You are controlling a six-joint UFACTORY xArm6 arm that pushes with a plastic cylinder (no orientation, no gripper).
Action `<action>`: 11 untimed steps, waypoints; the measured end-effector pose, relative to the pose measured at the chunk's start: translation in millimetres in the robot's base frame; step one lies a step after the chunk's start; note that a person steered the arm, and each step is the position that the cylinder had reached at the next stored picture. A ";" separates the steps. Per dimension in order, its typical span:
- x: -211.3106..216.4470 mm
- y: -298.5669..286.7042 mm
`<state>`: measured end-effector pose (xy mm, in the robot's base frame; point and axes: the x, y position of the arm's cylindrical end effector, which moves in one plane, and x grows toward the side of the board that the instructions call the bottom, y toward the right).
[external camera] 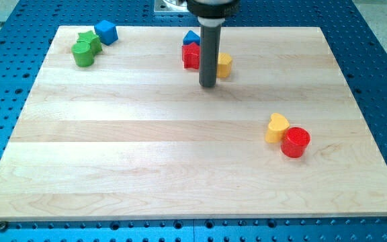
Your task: Push the heart into the hexagon
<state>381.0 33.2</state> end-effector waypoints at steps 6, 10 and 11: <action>161.7 186.8; 150.6 109.6; 85.3 72.4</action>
<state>466.3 105.6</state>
